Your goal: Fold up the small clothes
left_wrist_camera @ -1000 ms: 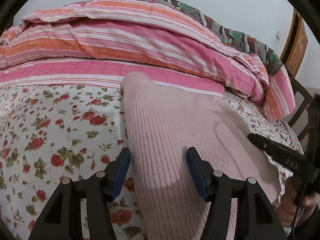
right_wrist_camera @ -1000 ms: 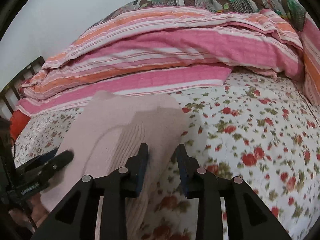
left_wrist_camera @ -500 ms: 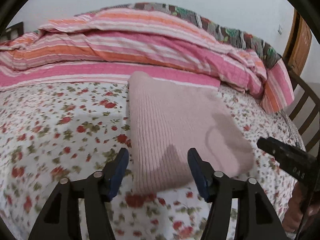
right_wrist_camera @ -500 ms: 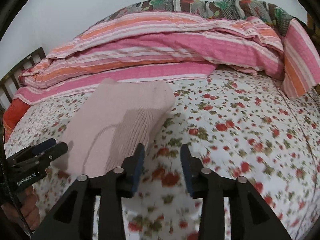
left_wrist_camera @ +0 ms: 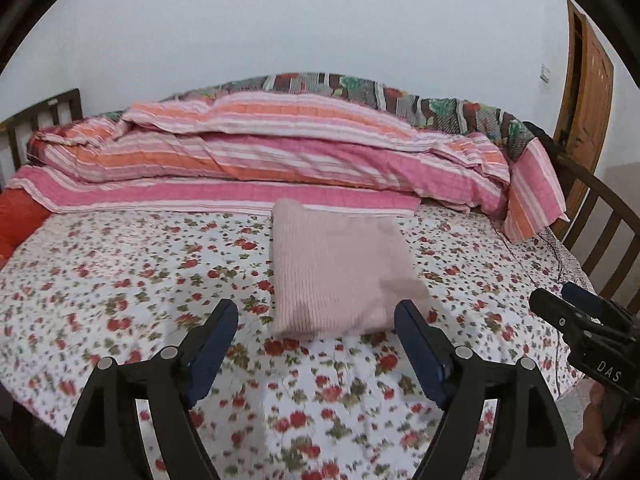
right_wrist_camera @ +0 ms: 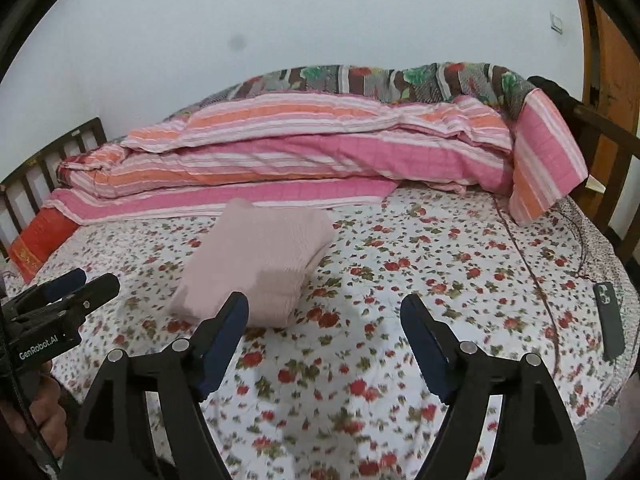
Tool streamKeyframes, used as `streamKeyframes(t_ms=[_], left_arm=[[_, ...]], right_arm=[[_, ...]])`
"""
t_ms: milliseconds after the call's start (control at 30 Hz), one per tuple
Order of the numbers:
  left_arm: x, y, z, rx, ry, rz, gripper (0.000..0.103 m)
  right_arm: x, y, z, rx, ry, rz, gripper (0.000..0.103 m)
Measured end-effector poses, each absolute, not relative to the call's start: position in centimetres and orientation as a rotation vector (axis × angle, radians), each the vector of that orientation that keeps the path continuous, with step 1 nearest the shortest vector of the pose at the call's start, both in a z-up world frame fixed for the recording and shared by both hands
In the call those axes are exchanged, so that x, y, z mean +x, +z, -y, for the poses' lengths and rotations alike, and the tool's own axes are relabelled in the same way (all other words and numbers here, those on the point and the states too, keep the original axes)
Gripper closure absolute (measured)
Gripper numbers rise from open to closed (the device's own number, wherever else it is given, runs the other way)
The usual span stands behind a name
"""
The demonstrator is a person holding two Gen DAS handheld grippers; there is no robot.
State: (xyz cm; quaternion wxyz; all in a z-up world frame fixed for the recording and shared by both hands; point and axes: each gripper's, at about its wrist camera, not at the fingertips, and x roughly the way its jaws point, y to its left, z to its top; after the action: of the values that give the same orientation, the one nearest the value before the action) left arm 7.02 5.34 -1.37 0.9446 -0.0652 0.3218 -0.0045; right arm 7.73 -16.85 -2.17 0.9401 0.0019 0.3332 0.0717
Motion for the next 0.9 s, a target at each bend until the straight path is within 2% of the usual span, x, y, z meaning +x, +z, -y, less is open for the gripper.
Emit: streamKeyframes(t_ms=[67, 133, 233, 900], left_arm=[[5.5, -0.8, -4.9, -0.13, -0.009, -0.647, 0.021], [4.4, -0.4, -4.6, -0.123, 0.0, -0.637, 0.02], [2.8, 0.0, -3.9, -0.111, 0.013, -0.621, 0.018], [-0.1, 0.9, -2.6, -0.079, 0.038, -0.581, 0.017]], right_arm=[[6.3, -1.5, 17.0, 0.0, 0.14, -0.665, 0.023], [4.8, -0.9, 17.2, -0.008, 0.135, -0.643, 0.007], [2.7, -0.3, 17.6, -0.031, 0.109, -0.596, 0.002], [-1.1, 0.0, 19.1, -0.019, 0.092, -0.581, 0.001]])
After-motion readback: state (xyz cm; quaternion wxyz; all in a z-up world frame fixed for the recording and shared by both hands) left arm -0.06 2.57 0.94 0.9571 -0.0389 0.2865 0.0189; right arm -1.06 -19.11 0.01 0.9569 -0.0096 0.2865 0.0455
